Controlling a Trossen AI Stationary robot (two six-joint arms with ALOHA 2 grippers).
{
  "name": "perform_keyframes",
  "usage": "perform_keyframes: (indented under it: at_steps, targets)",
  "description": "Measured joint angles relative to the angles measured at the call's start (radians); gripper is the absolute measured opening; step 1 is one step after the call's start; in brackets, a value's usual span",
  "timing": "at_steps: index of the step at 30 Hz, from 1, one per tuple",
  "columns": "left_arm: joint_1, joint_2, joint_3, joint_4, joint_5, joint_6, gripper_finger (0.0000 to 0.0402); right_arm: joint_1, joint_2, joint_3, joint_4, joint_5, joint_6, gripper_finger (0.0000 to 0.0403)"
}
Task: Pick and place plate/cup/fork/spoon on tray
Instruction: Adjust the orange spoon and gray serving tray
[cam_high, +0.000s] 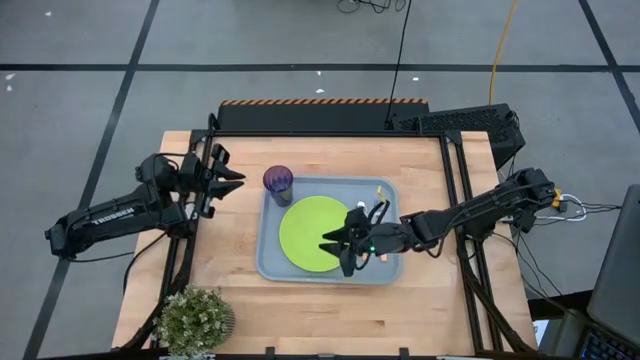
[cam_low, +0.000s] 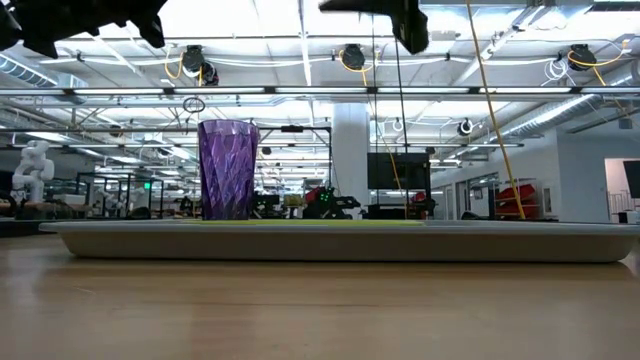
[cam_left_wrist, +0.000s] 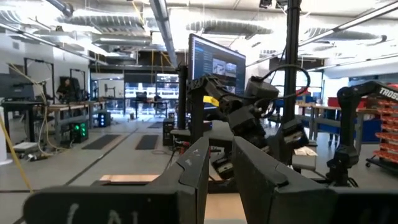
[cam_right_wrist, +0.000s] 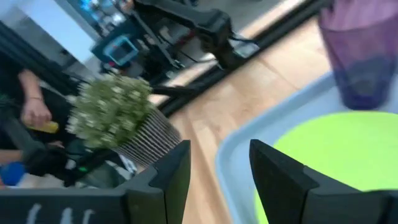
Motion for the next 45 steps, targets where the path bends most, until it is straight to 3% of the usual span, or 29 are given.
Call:
perform_keyframes:
  at_steps: [17,32,45]
  targets:
    - [0.001,0.000,0.000,-0.019,-0.002,0.028,0.0076,-0.014,0.000,0.000,-0.328,-0.011,0.044,0.0155]
    - [0.000,0.000,0.000,-0.019,-0.021,0.044,0.0076,-0.005,0.000,0.000,-0.187,-0.011,-0.040,0.0155]
    - [0.000,0.000,0.000,-0.068,-0.011,0.074,0.0076,-0.006,0.052,0.022,-0.240,-0.043,-0.053,0.0155]
